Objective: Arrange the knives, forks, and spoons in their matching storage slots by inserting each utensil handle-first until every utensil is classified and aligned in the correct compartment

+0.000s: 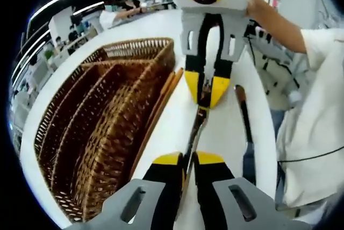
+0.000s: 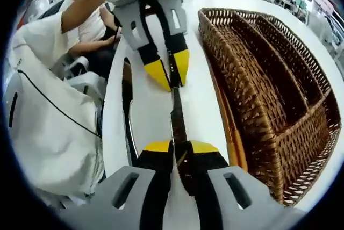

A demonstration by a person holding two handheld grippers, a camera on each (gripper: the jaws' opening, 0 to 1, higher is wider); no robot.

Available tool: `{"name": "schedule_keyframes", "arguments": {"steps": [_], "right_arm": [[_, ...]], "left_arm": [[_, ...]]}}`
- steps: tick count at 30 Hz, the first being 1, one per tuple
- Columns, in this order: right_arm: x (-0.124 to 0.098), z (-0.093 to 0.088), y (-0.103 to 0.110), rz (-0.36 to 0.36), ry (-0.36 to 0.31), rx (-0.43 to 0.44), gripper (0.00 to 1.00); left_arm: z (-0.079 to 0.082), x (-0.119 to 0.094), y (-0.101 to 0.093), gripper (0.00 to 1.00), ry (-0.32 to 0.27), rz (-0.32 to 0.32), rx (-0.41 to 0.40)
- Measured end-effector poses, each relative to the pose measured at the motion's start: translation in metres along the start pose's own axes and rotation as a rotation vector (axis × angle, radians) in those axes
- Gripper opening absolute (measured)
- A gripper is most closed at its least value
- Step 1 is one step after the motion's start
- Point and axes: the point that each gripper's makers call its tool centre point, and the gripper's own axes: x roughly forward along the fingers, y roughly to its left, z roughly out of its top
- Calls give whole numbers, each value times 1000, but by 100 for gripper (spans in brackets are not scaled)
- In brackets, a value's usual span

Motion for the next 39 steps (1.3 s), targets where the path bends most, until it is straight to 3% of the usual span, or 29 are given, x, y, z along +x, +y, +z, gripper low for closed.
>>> {"name": "schedule_keyframes", "arguments": {"steps": [6,7,9,12,16,28,34,39], "right_arm": [[-2,0,3,99,-52,181,9],[-2,-1,-4,120,-50,250,6],[-1,4,-7,162,-78,270,6],[-2,2,0,140,-96,212,6],[-1,0,7,67,-110,25,6],[2,1,19,-113,-50,-288,3],[0,1,14,-121,-71,-246,2],[1,1,15,-100,-109,-211,1]], "left_arm": [[-5,-6,1,7,15,18,23],[-8,-8,4,7,26,26,25],[-10,-8,6,8,30,17,-5],[-10,-7,7,7,32,8,-25],[-11,-7,1,6,38,3,-20],[-10,-7,1,6,16,8,-52],[-10,-7,2,7,11,3,-29],[-6,-4,-8,8,-50,-14,22]]}}
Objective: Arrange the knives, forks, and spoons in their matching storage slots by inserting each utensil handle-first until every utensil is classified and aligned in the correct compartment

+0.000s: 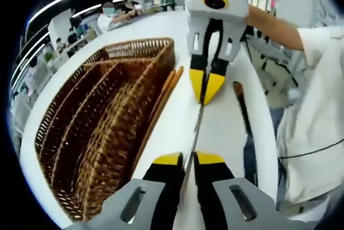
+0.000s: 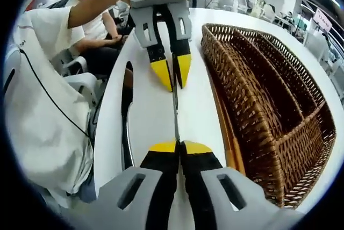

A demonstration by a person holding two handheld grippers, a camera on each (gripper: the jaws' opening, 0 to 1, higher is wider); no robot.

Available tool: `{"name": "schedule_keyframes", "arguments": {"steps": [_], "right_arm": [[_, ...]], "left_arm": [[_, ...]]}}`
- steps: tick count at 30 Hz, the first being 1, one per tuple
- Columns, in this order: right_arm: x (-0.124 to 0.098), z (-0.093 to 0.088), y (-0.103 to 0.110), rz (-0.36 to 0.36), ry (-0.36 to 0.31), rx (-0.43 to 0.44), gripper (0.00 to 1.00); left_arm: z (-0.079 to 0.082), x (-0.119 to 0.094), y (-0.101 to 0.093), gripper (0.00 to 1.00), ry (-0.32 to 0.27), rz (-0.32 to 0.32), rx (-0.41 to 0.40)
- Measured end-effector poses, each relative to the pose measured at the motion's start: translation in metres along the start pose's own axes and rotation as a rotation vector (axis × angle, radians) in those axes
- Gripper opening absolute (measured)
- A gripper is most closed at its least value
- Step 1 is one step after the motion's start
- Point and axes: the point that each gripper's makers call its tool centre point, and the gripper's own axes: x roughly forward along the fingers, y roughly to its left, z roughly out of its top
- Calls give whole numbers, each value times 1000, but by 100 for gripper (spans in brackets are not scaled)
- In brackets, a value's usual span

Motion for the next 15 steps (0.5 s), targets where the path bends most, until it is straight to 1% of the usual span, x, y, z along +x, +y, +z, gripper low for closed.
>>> {"name": "schedule_keyframes", "arguments": {"steps": [4,6,7,10,12,15], "right_arm": [[1,2,-5,8,-9,8,1],[1,2,-6,7,-9,0,1],[1,2,-7,6,-8,-7,1],[-1,1,-4,8,-10,-12,1],[-2,1,-2,-2,-16,-25,1],[-2,2,0,-1,-25,-31,1]], "left_arm": [[1,0,4,7,-4,1,-15],[2,0,5,7,2,1,-1],[2,1,5,6,13,7,-8],[2,0,1,5,11,-19,41],[3,0,3,4,5,-6,18],[3,-1,3,4,4,-7,9]]}}
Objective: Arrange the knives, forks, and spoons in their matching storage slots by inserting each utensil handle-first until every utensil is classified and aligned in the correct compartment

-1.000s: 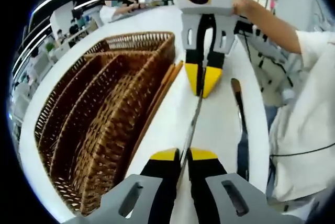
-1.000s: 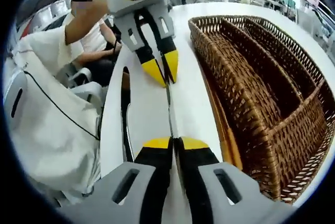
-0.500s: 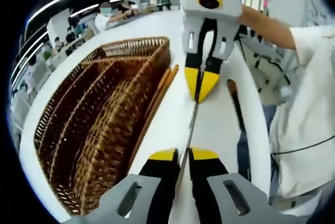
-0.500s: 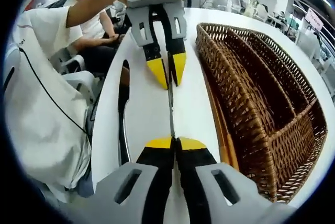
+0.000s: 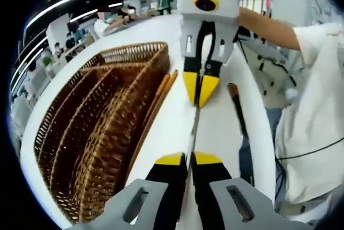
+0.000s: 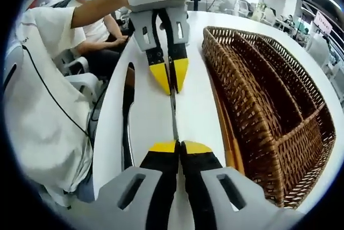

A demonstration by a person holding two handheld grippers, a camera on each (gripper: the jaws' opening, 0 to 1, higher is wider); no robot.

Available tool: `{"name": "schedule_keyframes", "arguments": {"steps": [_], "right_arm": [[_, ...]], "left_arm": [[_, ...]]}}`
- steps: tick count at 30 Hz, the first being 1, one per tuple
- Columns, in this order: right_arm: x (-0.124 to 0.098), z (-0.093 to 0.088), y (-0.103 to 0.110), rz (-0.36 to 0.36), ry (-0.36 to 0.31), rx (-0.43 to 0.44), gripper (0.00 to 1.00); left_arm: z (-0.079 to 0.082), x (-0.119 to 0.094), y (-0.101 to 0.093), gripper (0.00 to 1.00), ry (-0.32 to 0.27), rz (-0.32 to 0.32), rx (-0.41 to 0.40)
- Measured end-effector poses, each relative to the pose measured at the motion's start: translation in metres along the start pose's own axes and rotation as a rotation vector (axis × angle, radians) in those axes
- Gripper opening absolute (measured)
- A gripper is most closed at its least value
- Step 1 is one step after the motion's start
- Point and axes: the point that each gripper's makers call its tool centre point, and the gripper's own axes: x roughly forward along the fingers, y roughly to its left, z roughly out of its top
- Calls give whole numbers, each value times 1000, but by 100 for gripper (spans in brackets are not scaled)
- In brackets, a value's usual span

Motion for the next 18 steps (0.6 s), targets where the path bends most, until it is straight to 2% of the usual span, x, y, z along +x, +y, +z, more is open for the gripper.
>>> {"name": "schedule_keyframes", "arguments": {"steps": [6,7,8,12,18], "right_arm": [[-12,11,1,0,-8,-23,1],[-15,15,-1,-15,-17,-60,1],[-17,16,2,-4,-9,-46,1],[-24,24,0,-33,-6,-76,1],[-35,39,-9,-54,-28,-88,1]], "left_arm": [[10,-12,1,4,-23,-8,-30],[11,-14,0,4,-22,-11,-37],[14,-16,1,5,-26,-3,-35],[22,-24,4,4,-18,17,-13],[34,-39,11,4,-12,44,14]]}}
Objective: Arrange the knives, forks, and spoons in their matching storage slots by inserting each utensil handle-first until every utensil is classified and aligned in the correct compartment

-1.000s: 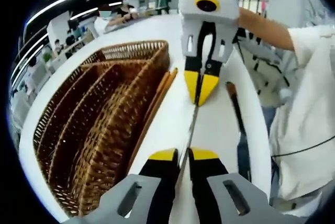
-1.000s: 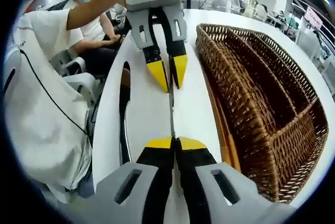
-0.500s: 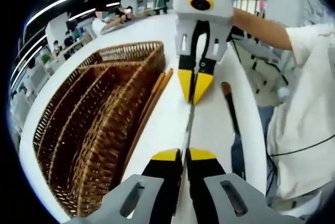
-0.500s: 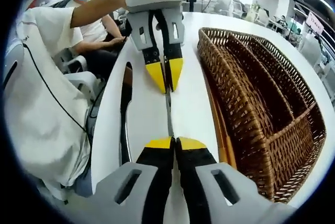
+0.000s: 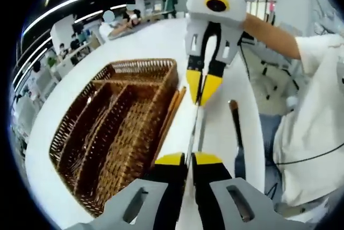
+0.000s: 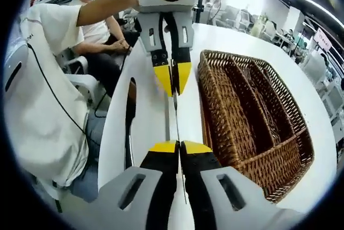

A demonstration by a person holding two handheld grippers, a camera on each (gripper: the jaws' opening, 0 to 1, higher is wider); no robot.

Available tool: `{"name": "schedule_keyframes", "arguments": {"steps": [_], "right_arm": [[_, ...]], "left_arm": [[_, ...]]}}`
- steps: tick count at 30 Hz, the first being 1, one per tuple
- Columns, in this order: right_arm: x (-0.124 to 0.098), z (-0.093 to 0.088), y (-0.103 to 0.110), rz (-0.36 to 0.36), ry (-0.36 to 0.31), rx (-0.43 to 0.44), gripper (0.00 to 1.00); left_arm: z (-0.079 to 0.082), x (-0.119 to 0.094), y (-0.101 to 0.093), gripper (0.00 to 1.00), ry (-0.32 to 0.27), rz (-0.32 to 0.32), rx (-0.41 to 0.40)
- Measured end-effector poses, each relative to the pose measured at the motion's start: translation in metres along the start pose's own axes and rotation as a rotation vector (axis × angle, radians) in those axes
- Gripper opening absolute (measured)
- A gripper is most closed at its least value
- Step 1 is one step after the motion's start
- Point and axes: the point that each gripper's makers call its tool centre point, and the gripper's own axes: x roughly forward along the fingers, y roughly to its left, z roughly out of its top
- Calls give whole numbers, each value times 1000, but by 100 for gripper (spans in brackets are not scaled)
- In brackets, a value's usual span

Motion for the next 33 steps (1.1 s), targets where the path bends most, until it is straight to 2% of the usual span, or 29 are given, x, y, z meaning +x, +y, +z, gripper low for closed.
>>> {"name": "schedule_keyframes", "arguments": {"steps": [1,12,26,29,33], "right_arm": [[-2,3,-3,-16,-4,-16,1],[-11,21,-26,-28,-10,-45,1],[2,30,-59,-31,-20,-54,1],[7,31,-69,-42,-28,-80,1],[11,30,-76,-36,-28,-75,1]], "left_arm": [[3,-3,3,4,2,18,31],[16,-21,21,4,7,48,37],[11,-24,57,4,30,72,44],[9,-22,70,4,34,81,45],[6,-19,77,4,41,75,36]]}}
